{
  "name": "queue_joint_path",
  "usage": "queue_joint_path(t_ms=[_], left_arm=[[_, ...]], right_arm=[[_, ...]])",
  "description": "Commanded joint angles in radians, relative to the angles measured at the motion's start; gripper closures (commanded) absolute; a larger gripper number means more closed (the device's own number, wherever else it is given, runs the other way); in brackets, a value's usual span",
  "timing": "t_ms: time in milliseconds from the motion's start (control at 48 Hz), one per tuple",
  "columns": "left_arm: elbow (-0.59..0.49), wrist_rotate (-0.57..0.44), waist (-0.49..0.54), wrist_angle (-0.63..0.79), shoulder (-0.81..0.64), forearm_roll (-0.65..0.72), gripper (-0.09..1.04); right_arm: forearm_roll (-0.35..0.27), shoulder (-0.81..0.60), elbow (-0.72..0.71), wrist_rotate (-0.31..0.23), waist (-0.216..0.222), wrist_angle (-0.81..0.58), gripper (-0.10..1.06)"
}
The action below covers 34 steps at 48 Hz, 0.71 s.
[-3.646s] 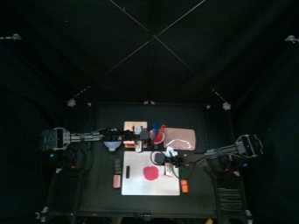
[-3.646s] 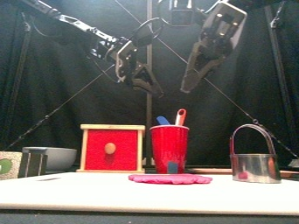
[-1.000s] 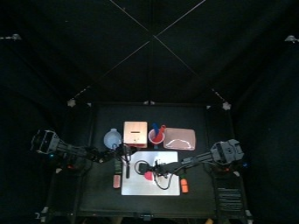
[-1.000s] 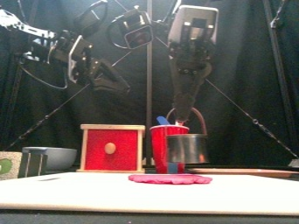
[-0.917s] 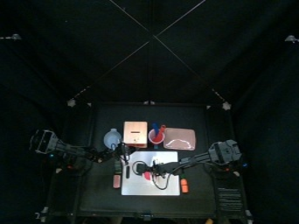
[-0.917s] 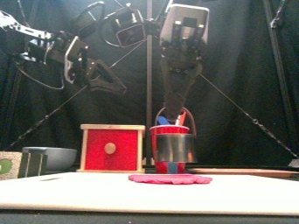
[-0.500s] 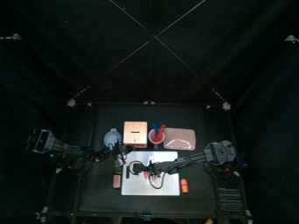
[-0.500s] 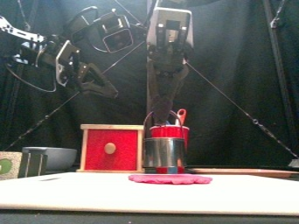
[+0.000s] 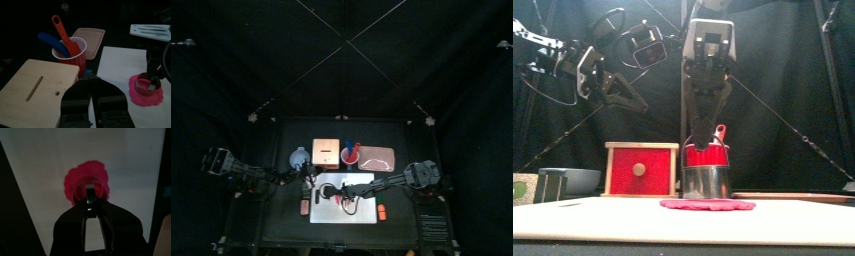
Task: Get the cutter from the drawer then cut the dough then place the extra dough in the bowl
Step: Cut the dough
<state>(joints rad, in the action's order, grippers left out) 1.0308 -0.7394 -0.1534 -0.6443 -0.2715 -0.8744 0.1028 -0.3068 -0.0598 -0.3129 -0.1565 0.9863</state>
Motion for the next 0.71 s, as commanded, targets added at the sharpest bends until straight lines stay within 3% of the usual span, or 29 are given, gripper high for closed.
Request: queue_joint_path(t_ms=[21,708], left_arm=[[-0.011,0.0,0.0,-0.009,-0.009,-0.003,0.61],[-0.011,0.0,-0.003,-0.009,-0.009,-0.008,0.61]], right_arm=[[-0.003,0.021,0.005,-0.002,0.006,-0.008,0.4],[0.002,0.008,0.011,-0.011,0.006,-0.011,0.38]])
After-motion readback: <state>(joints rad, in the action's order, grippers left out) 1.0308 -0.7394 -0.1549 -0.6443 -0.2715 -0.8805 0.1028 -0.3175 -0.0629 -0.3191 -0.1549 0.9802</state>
